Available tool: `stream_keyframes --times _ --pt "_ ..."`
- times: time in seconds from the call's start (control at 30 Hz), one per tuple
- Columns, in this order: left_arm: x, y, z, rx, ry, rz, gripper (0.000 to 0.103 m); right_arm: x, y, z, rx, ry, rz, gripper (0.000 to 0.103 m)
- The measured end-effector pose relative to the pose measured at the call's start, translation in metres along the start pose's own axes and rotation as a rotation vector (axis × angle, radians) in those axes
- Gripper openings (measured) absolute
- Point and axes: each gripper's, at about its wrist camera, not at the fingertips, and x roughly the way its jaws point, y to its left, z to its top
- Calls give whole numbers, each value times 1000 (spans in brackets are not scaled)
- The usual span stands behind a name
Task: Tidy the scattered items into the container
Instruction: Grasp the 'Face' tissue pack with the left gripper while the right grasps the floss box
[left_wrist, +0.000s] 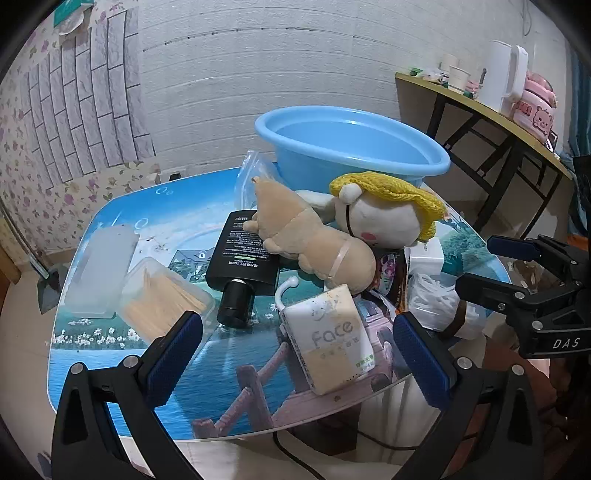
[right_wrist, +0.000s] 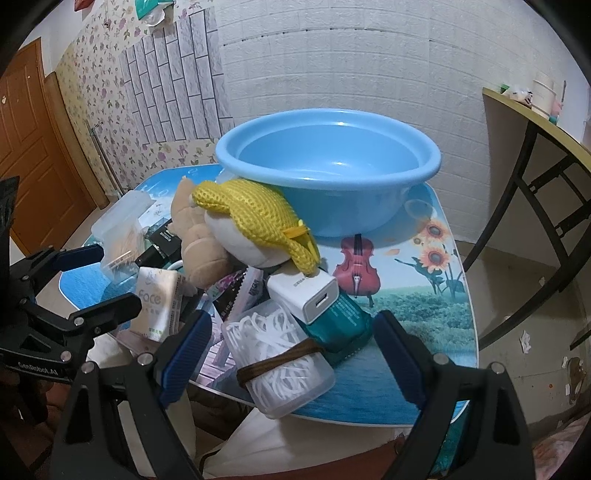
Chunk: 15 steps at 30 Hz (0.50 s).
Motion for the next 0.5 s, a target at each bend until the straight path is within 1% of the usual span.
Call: stream_keyframes --times 0.23,0.5 --pt "2 -3 -2 3 9 -14 103 -6 -6 -8 -4 -6 11 91" --pt "6 -10 -4 18 23 -39 103 -4 -9 -14 -5 17 38 91"
